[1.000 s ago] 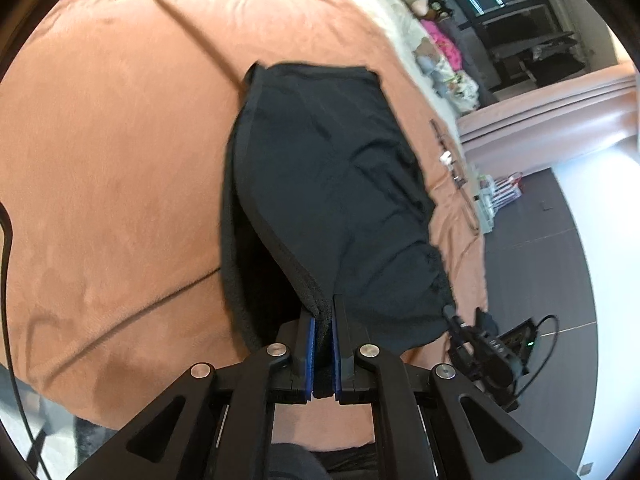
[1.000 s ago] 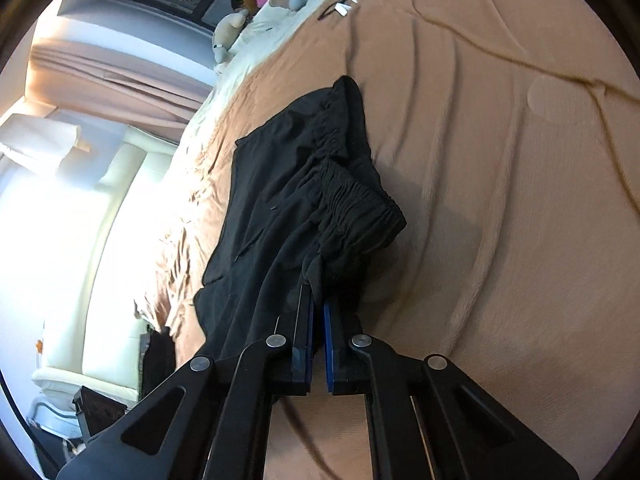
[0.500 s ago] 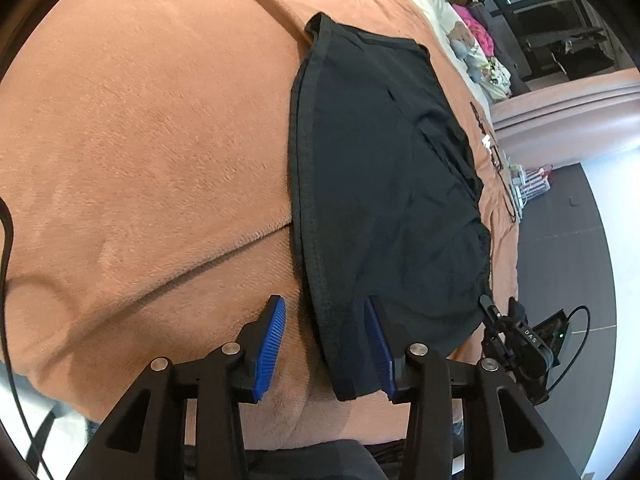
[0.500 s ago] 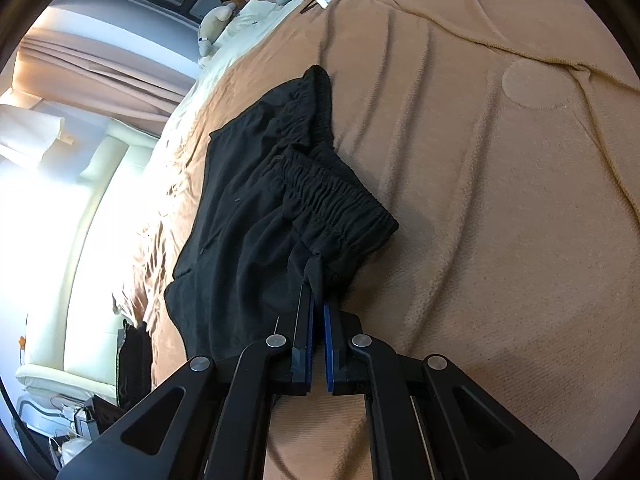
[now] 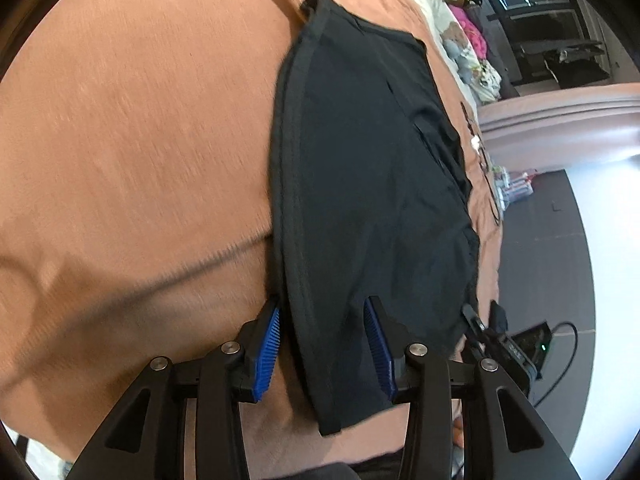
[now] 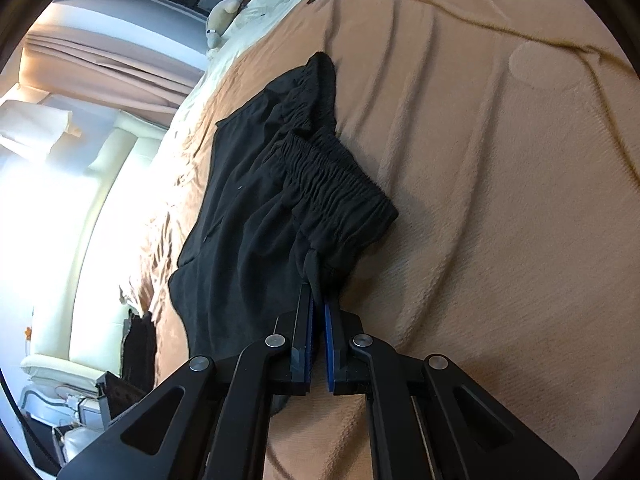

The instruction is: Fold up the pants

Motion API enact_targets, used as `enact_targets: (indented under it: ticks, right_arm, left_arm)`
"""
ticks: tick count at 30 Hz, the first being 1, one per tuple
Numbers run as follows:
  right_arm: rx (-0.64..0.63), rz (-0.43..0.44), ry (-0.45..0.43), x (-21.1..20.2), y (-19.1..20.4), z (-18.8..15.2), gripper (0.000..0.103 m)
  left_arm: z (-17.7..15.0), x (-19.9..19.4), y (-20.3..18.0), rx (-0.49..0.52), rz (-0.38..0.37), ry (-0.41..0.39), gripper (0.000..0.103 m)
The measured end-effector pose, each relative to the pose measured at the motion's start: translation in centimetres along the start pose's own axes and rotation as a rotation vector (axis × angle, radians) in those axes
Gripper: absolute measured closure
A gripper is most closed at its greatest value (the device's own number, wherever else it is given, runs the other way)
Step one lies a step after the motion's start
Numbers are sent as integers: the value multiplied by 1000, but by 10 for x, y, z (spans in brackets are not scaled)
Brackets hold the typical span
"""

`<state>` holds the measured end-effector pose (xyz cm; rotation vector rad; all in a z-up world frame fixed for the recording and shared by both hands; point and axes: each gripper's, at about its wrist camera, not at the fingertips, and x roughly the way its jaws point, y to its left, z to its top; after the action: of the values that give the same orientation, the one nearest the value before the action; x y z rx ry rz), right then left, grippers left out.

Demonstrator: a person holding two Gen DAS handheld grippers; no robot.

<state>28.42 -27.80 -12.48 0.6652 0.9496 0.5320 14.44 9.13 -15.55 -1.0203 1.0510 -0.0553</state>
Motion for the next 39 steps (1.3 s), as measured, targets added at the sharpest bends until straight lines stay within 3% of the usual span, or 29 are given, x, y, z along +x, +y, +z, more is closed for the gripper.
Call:
enact_targets:
  ticks: [2,6,7,9,10,11,12,13,14,17,28,39]
  right_arm:
    - [4,8,13,4,-1,0,95]
    - [22,26,9,7,-3,0,61]
    - [21,24,-2,6,-3,1,61]
    - [19,11,-8,6,-5,3,61]
    - [23,11,-10,7,-6,4,61]
    - [28,17,-8,8,-7,4,61]
    - [34,26,-9,9,-8,5,68]
    - [28,29,-9,9,-7,5,75]
    - [17,27,-6,9,-6,5,90]
    - [-8,35,-28,1,0,1,99]
    - [-67,113,-94,-17,34,1,101]
    - [-49,153,-151,-13,50,18,102]
  left_arm:
    - [-3,-1,1,-13,-16,8,60]
    - [-10,2,0,-27,-44,35,60]
    - [-10,2,-1,-19,-34,30,64]
    - [-9,4,1,-21,-16,31,88]
    - [-9,5,4,-32,-16,39,100]
    - [-9,5,5,-38,-24,41,101]
    - [-10,3,4,-35,-25,34,101]
    - [-11,0,2,-26,-24,23,101]
    - [-12,-4,0,-22,-30,15,101]
    - [-10,-20,-4,-16,-59,-17,101]
    - [25,-68,-39,41,-131,-114,101]
    - [84,-80,-93,118,-153,-155,101]
